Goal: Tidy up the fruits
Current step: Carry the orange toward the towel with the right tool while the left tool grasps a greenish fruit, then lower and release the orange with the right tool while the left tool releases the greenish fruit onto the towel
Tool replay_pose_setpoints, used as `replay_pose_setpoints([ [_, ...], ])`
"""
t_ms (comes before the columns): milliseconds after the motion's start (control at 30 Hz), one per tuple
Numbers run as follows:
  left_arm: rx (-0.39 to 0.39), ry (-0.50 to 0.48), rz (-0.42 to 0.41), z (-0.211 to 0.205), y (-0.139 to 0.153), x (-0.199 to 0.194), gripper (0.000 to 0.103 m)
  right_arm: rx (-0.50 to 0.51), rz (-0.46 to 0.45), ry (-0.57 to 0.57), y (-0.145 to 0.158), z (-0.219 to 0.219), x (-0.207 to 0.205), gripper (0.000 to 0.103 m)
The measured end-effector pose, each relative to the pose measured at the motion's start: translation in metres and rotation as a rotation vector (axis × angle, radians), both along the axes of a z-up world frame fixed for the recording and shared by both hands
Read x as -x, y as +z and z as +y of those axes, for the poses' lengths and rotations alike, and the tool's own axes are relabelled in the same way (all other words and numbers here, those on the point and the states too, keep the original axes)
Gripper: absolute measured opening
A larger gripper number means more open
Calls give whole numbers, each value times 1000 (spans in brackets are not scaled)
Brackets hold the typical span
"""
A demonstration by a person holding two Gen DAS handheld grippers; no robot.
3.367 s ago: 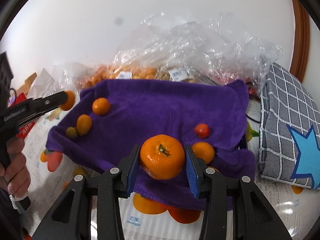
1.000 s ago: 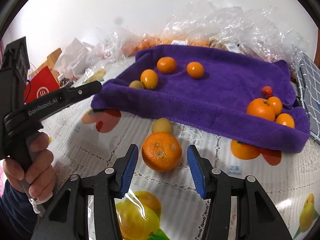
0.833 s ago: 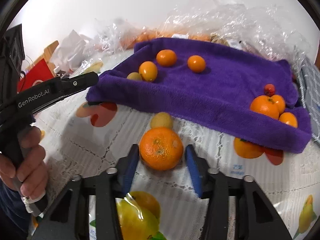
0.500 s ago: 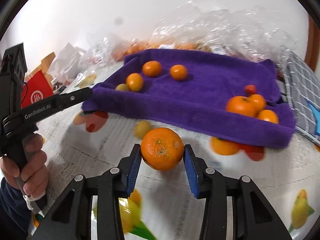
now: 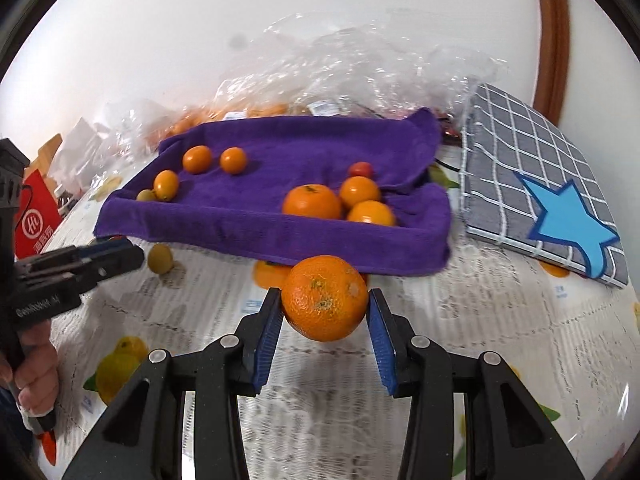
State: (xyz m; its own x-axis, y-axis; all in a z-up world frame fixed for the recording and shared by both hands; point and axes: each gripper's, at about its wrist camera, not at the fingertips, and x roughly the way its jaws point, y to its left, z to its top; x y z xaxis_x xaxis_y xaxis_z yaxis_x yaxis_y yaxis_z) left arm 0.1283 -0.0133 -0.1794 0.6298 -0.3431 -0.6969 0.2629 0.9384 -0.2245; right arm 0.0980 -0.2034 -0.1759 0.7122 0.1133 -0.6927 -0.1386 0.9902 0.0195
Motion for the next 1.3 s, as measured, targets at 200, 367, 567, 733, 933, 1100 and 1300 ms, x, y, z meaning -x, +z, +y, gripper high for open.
replay_pose_setpoints([
  [200,-19,3,46,-8,-7,-8,35,-49,25,2,-8,-12,-2,42],
  [367,89,41,50,9,-8,-8,26,-92,24,-2,-8,-17,-2,42],
  [567,179,76,-20,24,0,1,25,-98,26,16,-9,-16,-1,42],
  [733,203,99,-103,32,12,8,25,-79,7,10,-6,-14,2,42],
  [933,243,174,-115,51,20,4,25,-119,-14,4,13,-21,-2,42],
  [1100,245,227,-144,62,37,-7,25,-90,-91,10,46,-19,-20,42],
  [1300,221,243,-175,53,53,-35,25,-90,-130,28,64,-12,-55,42],
])
